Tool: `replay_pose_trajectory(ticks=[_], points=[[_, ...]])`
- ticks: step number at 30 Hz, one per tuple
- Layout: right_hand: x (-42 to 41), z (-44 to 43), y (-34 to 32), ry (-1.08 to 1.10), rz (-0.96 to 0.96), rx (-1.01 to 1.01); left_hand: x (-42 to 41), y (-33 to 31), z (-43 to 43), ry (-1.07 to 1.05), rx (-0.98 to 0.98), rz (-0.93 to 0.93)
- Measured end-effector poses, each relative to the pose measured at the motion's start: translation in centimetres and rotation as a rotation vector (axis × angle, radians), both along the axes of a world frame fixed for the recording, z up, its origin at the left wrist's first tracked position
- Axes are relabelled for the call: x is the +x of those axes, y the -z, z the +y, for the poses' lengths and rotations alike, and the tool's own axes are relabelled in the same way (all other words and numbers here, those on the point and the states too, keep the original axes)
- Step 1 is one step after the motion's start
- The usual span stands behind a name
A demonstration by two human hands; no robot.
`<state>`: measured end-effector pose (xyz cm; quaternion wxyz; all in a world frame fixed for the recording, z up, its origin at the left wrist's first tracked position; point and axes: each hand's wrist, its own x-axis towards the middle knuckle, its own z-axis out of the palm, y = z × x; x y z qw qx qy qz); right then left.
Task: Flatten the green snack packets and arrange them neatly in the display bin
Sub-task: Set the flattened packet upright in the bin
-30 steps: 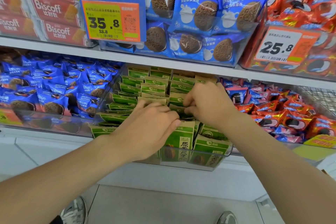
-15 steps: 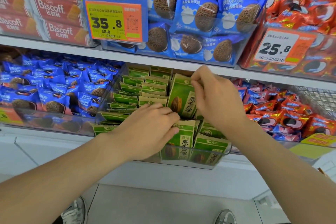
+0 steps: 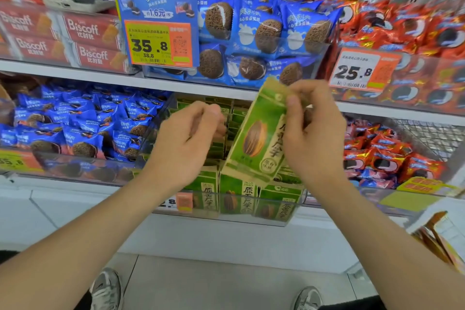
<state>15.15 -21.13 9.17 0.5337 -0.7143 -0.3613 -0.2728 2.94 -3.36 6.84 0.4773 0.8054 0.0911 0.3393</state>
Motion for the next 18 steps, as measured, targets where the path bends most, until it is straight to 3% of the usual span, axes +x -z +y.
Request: replay_pose_trajectory(ticks=[5,9,11,14,18], points=[[-2.2,1.1,0.7,-0.171,0.208,-0.073,0.2,-0.2,-2.9,0.111,-0.129,0.011],[-3.3,0.7,0.0,-0.43,0.801,0.148,0.0,0.0,-3.2,0.099,-0.382,0.023],[-3.8,0.2,-0.1,-0.596,0.965,0.19,-0.1,-0.3,-3.5,0.111,-0.578,-0.02],[-4.2,-0.1,0.1,-0.729,1.031,0.224,0.0,-0.1,-3.7,0.099,-0.585,-0.072],[-4.2,-0.2,0.3,-0.649,0.97,0.239,-0.1,0.0,-3.8,0.088,-0.43,-0.019]])
